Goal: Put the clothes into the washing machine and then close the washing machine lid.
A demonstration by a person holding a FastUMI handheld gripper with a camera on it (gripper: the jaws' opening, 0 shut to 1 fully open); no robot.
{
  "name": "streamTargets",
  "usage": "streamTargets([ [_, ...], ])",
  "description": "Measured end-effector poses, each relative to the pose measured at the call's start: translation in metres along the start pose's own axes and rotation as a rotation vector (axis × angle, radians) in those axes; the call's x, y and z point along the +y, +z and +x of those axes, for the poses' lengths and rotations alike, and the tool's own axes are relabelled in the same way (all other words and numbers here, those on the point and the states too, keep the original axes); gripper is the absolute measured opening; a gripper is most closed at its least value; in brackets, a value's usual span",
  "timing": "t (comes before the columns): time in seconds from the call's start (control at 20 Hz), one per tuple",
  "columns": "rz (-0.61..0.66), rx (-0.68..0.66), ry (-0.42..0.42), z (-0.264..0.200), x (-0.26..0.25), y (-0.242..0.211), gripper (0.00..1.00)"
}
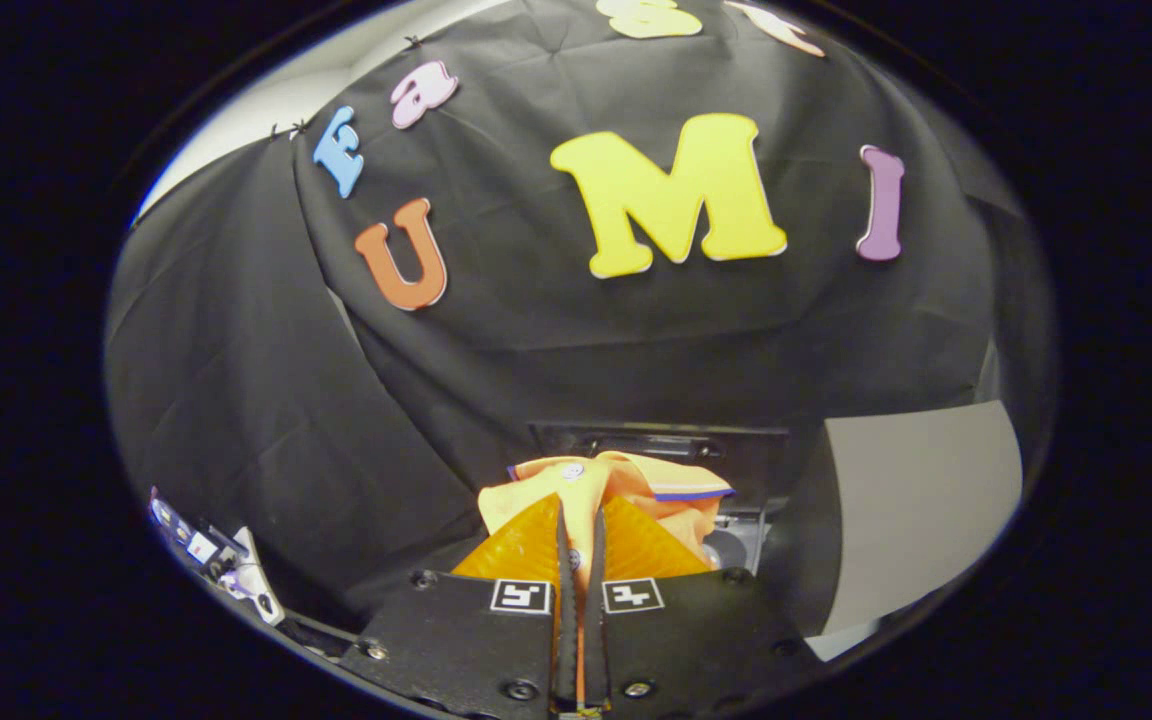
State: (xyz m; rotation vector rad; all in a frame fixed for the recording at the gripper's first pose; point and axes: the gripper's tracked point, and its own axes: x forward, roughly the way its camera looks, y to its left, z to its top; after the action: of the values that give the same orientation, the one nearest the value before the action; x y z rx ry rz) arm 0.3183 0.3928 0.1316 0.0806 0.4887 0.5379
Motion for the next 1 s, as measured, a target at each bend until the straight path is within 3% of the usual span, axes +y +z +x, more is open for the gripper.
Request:
streamTargets([
  [0.3,0.018,0.136,0.007,0.063,-0.010,-0.043,0.06],
  [1.0,0.039,0.371,-0.084,0.185,-0.061,-0.133,0.06],
])
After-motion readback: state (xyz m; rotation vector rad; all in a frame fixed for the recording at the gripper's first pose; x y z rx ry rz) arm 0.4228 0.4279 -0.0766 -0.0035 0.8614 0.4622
